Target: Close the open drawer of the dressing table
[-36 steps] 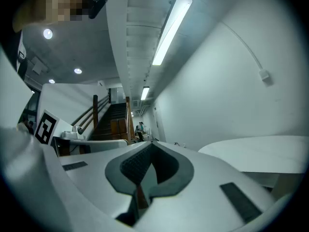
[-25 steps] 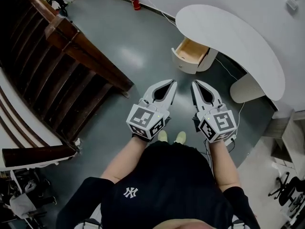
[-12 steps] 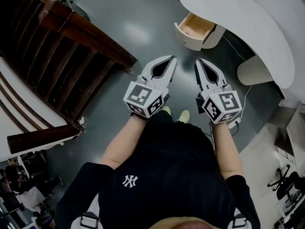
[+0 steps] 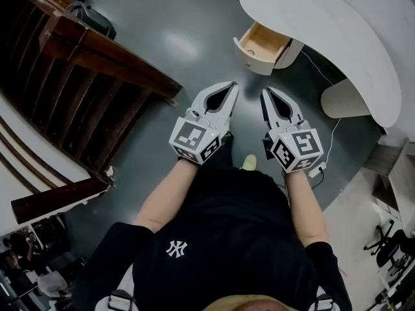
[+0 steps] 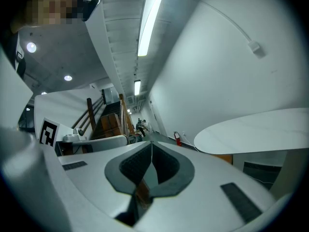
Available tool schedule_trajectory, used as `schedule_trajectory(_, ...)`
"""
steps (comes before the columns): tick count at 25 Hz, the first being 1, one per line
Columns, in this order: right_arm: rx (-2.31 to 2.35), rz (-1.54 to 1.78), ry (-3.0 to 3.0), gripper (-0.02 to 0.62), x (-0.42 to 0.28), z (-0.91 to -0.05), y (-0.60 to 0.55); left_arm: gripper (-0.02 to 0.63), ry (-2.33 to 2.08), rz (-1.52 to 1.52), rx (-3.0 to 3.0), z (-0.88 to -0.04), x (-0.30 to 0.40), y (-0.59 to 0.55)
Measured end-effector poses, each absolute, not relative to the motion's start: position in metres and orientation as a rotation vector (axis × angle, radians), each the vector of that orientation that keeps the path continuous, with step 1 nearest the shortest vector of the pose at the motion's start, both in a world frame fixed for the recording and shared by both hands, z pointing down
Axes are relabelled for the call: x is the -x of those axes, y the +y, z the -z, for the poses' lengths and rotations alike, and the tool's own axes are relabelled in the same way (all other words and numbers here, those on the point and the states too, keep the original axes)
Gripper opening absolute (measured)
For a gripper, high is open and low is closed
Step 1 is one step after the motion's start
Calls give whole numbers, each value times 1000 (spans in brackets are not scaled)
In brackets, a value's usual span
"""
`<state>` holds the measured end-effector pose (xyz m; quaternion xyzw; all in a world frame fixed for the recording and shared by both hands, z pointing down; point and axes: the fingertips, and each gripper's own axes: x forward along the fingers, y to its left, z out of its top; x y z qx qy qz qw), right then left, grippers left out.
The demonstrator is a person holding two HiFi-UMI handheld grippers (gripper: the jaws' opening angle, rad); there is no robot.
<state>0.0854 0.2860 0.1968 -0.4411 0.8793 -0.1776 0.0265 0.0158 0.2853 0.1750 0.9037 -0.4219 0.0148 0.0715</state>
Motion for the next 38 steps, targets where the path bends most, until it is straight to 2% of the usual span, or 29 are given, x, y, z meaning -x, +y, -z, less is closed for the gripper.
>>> schedule_trajectory(15, 1592, 861, 2611, 20, -48, -324, 111, 11, -982, -170, -2762, -278, 7, 96)
schedule_trajectory(19, 1705, 984, 2549, 66, -39, -384, 84, 11, -899, -207, -2754, -319, 17, 62)
schedule_trajectory(31, 1889, 1321, 2292, 98, -44, -572, 40, 11, -823, -272, -2679, -465, 19, 7)
schedule_trajectory(38, 1942, 1445, 2163, 126, -45, -654, 31, 11, -819, -287, -2651, -523, 16, 1)
